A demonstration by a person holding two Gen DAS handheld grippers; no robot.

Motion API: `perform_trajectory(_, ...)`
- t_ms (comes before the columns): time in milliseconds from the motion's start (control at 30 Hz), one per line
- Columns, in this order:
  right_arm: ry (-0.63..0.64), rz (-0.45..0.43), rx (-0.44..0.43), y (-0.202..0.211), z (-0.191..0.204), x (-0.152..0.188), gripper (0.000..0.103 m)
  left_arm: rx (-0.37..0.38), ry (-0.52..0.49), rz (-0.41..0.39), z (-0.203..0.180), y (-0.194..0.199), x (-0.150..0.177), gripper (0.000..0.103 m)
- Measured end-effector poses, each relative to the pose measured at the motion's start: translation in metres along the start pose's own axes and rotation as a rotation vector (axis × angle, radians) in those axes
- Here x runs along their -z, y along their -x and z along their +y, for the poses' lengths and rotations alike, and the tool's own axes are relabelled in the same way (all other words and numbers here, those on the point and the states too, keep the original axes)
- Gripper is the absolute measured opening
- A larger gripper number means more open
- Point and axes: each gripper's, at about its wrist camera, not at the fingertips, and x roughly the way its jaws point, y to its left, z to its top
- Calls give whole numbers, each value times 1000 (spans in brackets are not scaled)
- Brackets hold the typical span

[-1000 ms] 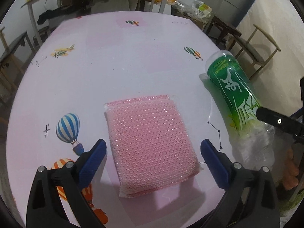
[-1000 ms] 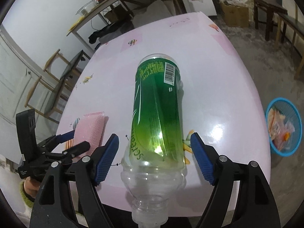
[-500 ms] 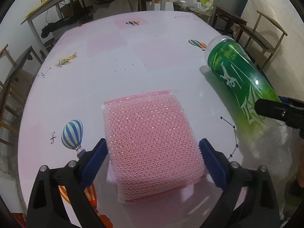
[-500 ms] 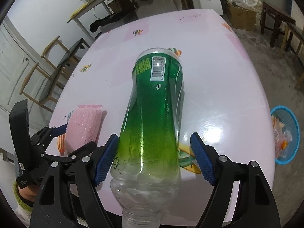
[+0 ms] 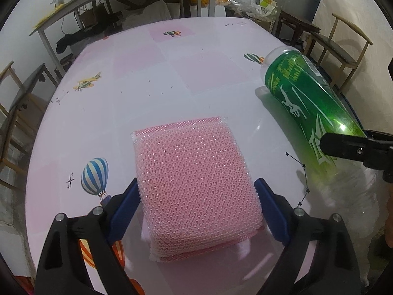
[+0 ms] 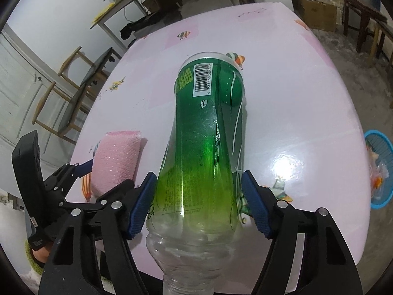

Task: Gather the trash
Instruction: 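Grasp the pink mesh sponge with the left tool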

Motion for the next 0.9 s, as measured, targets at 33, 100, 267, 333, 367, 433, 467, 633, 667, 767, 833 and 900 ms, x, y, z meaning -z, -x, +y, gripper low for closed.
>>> perform_trajectory(33,-1,3,-2,-1,0,0,65,-4,-3,-1,0,0,0,89)
perform_trajectory(100,0,-1,-2,1,0,-1,65,-7,-9,-4,-2,0,0,88)
perform_trajectory(267,-10,-13,-5,3,-1,1,64,-14,-14,-10,-4,1,1,88)
perform_trajectory(333,-15,-17,-4,4,-3,2,64,-15,-13,-13,-4,2,1,88)
perform_trajectory(367,-17,-20,-4,5,-3,2,64,-14,-12,-13,-4,1,1,88)
perform_trajectory(433,-20,-25,-1,6,-4,2,64,-15,-14,-14,-4,2,1,87)
perform_trajectory(467,-24,-29,0,8,-5,2,64,-16,-16,-15,-4,2,1,87)
perform_trajectory(633,-38,-43,3,11,-7,4,64,-17,-19,-18,-5,4,3,87)
perform_trajectory(667,-39,-44,4,12,-8,4,64,-18,-19,-19,-5,4,3,87)
perform_trajectory(767,-42,-48,4,13,-9,4,63,-22,-23,-21,-6,4,3,87)
perform_trajectory(833,-46,-50,3,14,-10,4,63,-23,-25,-23,-6,5,3,87)
perform_trajectory(900,-48,-53,3,14,-10,4,63,-23,-26,-26,-6,6,2,87)
